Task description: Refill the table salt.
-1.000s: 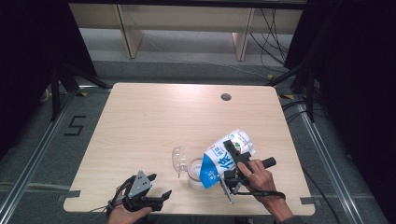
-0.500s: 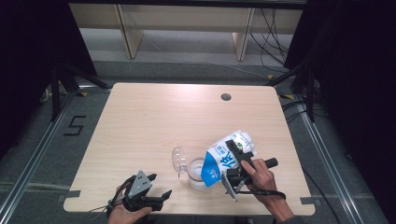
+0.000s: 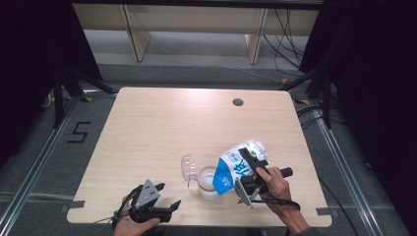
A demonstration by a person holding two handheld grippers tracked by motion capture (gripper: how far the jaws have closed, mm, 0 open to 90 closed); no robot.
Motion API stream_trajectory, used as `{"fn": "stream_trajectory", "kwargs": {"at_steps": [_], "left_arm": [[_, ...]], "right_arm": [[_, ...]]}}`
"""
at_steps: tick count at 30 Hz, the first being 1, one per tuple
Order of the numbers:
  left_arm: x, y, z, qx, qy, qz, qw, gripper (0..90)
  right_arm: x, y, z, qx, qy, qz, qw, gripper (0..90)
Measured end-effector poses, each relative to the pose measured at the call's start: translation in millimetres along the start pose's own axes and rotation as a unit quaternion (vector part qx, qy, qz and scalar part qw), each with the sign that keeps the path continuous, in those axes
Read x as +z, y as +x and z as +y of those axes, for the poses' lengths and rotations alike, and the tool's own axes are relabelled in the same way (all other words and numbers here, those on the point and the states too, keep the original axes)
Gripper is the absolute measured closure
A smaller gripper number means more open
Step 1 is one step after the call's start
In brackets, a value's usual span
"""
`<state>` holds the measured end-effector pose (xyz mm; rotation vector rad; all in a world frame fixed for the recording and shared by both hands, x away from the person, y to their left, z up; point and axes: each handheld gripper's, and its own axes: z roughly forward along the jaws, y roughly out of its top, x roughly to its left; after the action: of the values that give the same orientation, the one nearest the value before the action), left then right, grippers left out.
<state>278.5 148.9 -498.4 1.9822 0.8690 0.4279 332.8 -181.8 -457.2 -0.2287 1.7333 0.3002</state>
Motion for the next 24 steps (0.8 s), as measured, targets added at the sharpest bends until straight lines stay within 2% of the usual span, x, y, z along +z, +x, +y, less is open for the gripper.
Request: {"fn": "stream_trajectory", "kwargs": {"at_steps": [3,4,6,7,8,11,13,14,15,16,17,18,19,20,21,22,23,24], "left_arm": [[0.5,0.8,-0.1,0.004,0.000,-0.003,1.0000,21.0],[0.1,0.5,0.0,0.003,0.000,-0.001,1.0000,21.0],[0.2,0.9,-0.1,0.003,-0.001,-0.002,1.0000,21.0],[0.4,1.1,-0.1,0.001,-0.001,-0.001,1.0000,21.0],[1.0,-0.5,-0.6,-0.013,-0.004,-0.002,0.9999,21.0],[0.8,-0.3,-0.6,-0.006,-0.002,-0.003,1.0000,21.0],[1.2,-0.3,-0.4,-0.003,0.000,-0.002,1.0000,21.0],[2.1,-0.8,-0.8,-0.008,-0.003,-0.004,1.0000,21.0],[2.0,-0.8,-0.8,-0.008,-0.001,-0.004,1.0000,21.0],[1.8,-0.9,-0.8,-0.009,-0.001,-0.004,1.0000,21.0],[1.4,-0.6,-0.7,-0.006,-0.001,-0.003,1.0000,21.0],[1.3,-0.3,-0.6,-0.005,-0.001,-0.002,1.0000,21.0],[1.5,-0.5,-0.8,-0.008,-0.001,-0.003,1.0000,21.0],[1.5,-0.5,-0.8,-0.007,-0.001,-0.003,1.0000,21.0],[1.4,-0.5,-0.8,-0.006,-0.001,-0.003,1.0000,21.0],[1.1,-0.7,-0.6,-0.005,0.001,-0.002,1.0000,21.0],[1.2,-0.6,-0.6,-0.005,0.000,-0.003,1.0000,21.0],[1.4,-0.4,-0.7,-0.005,-0.001,-0.003,1.0000,21.0]], "right_arm": [[1.0,2.7,-0.6,0.006,0.007,0.009,0.9999,80.5],[1.2,4.5,-0.9,0.016,0.008,0.013,0.9998,80.5],[2.2,3.2,-1.4,0.011,0.001,0.013,0.9999,80.5],[2.3,4.3,-1.5,0.022,0.004,0.013,0.9997,80.5],[3.6,3.6,-2.2,0.021,0.000,0.018,0.9996,80.5],[3.6,5.3,-4.6,0.056,0.009,0.029,0.9980,80.5],[4.5,1.7,-6.3,0.066,-0.002,0.036,0.9972,80.6],[3.9,-0.9,-5.8,0.060,-0.003,0.043,0.9973,80.7],[3.7,-2.6,-6.0,0.055,-0.006,0.041,0.9976,80.8],[2.8,-1.8,-5.9,0.066,-0.004,0.034,0.9972,80.9],[3.0,1.2,-7.4,0.090,-0.003,0.039,0.9952,81.0],[4.1,0.5,-8.2,0.090,-0.007,0.047,0.9948,81.2],[3.6,2.6,-8.4,0.114,0.000,0.056,0.9920,81.3],[4.9,3.1,-9.6,0.123,-0.007,0.064,0.9903,81.4],[5.8,3.1,-10.2,0.121,-0.012,0.064,0.9905,81.6],[5.3,3.7,-11.1,0.123,-0.002,0.069,0.9901,81.8],[7.0,3.8,-11.0,0.117,-0.011,0.059,0.9912,81.9],[7.2,6.2,-11.0,0.130,-0.008,0.063,0.9895,82.2]]}}
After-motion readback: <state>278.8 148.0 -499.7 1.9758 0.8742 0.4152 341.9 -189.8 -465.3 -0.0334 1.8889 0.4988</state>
